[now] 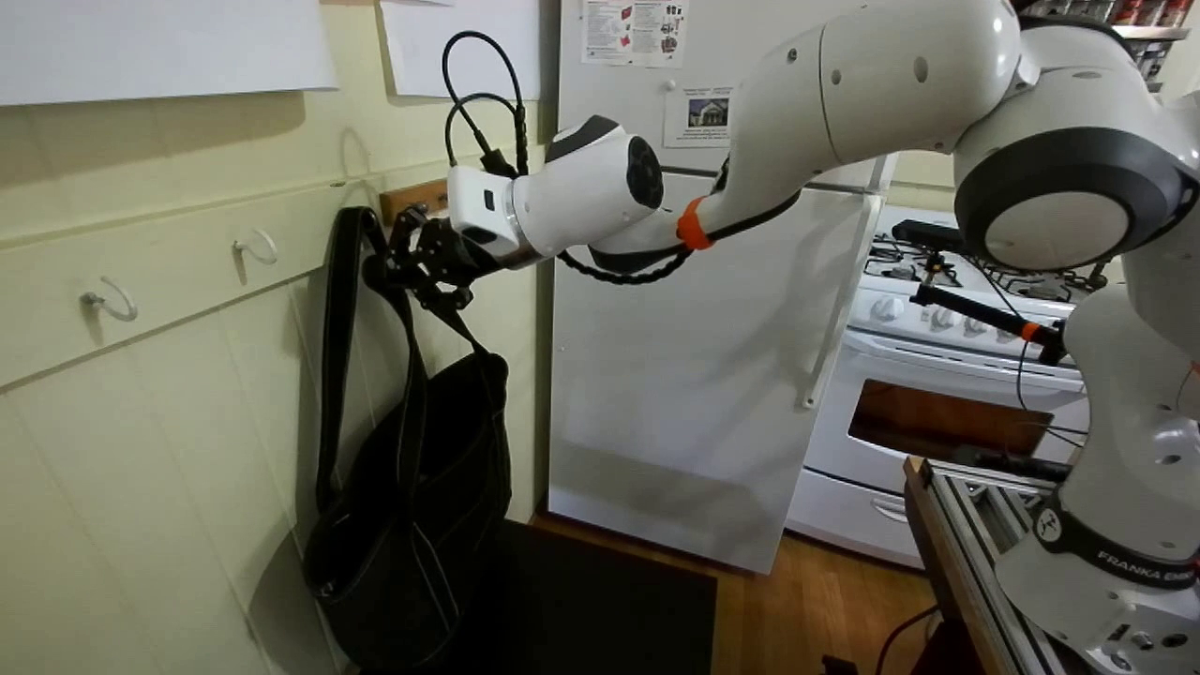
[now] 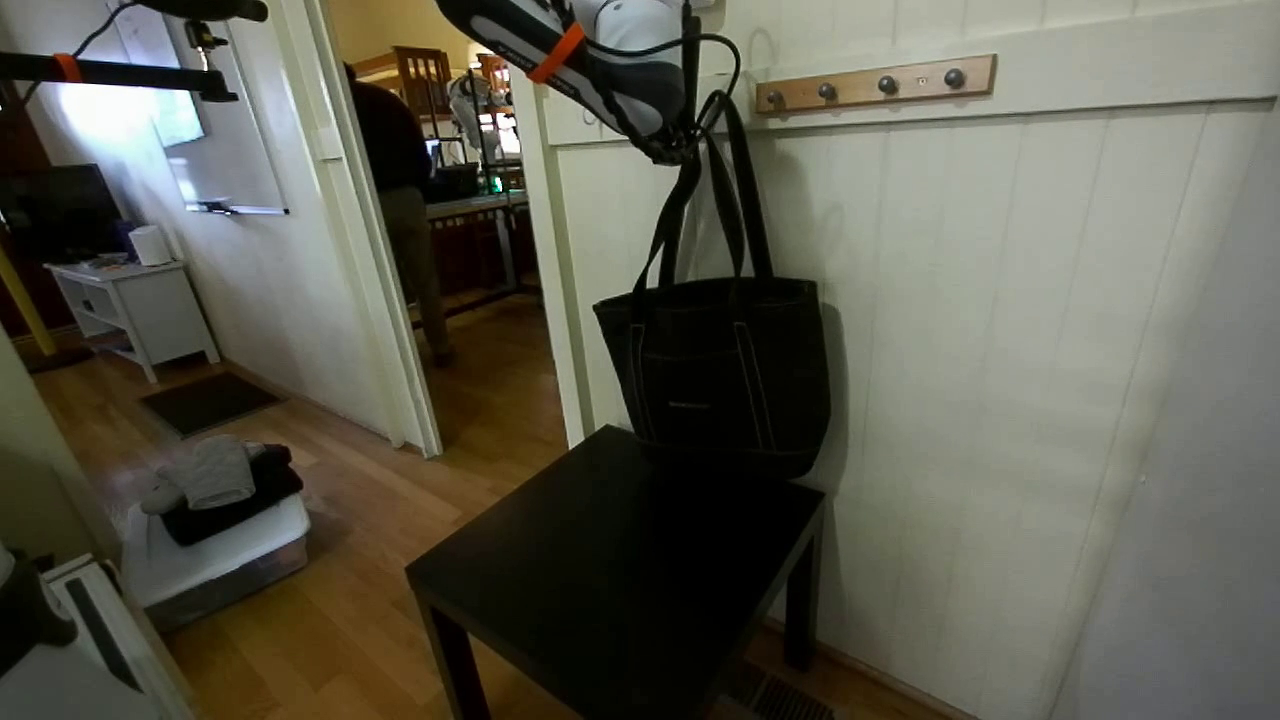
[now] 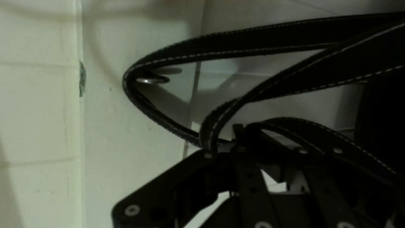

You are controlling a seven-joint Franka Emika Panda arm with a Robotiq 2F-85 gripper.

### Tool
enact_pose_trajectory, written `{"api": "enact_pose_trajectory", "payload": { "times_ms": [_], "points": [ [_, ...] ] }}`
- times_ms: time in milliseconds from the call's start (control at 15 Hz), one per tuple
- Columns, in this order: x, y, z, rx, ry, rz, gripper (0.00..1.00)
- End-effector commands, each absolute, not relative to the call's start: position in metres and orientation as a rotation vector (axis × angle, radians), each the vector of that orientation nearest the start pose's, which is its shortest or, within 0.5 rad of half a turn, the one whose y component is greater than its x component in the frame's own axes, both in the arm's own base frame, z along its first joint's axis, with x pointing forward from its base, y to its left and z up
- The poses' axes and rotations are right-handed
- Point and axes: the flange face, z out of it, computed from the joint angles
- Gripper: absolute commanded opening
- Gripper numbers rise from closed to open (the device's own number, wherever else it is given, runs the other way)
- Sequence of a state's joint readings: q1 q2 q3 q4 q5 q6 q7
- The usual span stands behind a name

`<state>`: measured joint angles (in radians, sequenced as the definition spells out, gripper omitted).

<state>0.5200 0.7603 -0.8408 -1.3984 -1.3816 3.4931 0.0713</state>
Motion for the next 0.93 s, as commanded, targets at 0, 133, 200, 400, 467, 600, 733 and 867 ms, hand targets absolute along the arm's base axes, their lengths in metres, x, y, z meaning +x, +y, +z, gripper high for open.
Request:
{"api": "enact_pose_trajectory", "payload": {
  "times_ms": [0, 133, 200, 400, 467, 600, 733, 867],
  "points": [
    [0.703, 0.067, 0.425, 1.314, 1.657, 0.837, 0.03],
    [0.702, 0.061, 0.430, 1.319, 1.641, 0.843, 0.03],
    [0.703, 0.060, 0.437, 1.317, 1.625, 0.850, 0.03],
    [0.700, 0.061, 0.453, 1.315, 1.601, 0.868, 0.03],
    [0.700, 0.061, 0.457, 1.317, 1.587, 0.870, 0.03],
    [0.695, 0.059, 0.467, 1.321, 1.575, 0.879, 0.03],
    [0.689, 0.056, 0.470, 1.323, 1.580, 0.874, 0.03],
    [0.682, 0.050, 0.472, 1.321, 1.593, 0.862, 0.03]
  ]
}}
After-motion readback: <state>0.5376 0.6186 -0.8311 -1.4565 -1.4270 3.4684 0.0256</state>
